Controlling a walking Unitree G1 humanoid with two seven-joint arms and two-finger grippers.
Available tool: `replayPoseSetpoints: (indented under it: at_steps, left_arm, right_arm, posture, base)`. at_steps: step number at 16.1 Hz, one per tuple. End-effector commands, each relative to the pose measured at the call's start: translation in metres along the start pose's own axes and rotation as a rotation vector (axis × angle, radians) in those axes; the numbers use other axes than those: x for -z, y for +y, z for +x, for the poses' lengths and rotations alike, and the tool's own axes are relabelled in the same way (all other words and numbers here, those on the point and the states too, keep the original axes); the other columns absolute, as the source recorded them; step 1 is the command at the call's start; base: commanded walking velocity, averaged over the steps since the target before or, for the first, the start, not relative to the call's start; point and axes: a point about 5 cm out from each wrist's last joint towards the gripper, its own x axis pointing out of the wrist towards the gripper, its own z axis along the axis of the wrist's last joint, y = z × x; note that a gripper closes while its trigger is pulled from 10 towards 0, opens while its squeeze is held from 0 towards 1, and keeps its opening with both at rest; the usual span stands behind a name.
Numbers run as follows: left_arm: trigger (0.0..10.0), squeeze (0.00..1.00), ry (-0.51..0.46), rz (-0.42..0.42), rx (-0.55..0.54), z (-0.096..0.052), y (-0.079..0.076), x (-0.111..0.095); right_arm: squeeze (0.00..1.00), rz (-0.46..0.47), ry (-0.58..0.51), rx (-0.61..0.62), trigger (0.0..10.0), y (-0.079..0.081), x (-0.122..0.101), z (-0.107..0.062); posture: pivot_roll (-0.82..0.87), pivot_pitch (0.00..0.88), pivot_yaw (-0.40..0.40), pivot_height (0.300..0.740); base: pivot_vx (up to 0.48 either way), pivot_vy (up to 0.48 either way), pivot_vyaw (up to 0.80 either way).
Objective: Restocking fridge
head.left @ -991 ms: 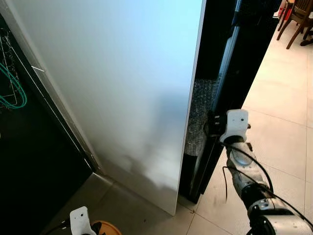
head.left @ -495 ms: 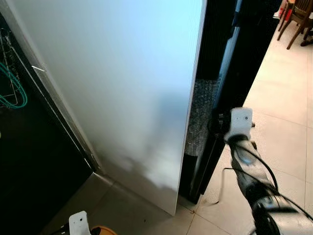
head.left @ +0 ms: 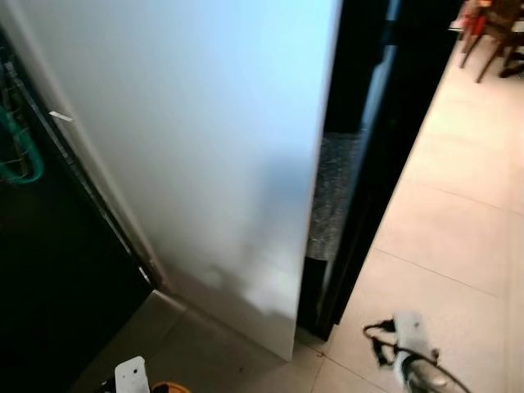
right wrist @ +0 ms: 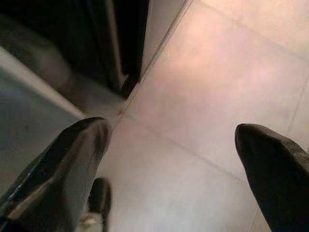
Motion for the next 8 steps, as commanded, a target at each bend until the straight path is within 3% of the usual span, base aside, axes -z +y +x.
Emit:
replayPoseSetpoints:
  at_steps: [1, 3, 8]
  left_arm:
    - [10.0, 0.0, 0.024, 0.005, -0.009, -0.001, 0.003, 0.004]
    - [10.0, 0.0, 0.038, -0.042, -0.035, -0.001, 0.01, 0.007]
    - [10.0, 0.0, 0.054, -0.051, -0.049, -0.003, 0.015, 0.013]
  right_arm:
    - [0.0, 0.009, 0.044, -0.034, 10.0, 0.009, 0.013, -0.002]
    - [0.0, -0.06, 0.117, -0.105, 10.0, 0.024, 0.038, -0.007]
    - [0.0, -0.066, 0.144, -0.128, 10.0, 0.027, 0.044, -0.009]
  posture:
    - [-0.12, 0.0, 0.032, 0.74]
    - [-0.09, 0.0, 0.016, 0.74]
    - [-0.1, 0.0, 0.019, 0.74]
  base:
    - [0.0, 0.0, 0.0]
    - [0.0, 0.0, 0.0]
    - [0.0, 0.0, 0.0]
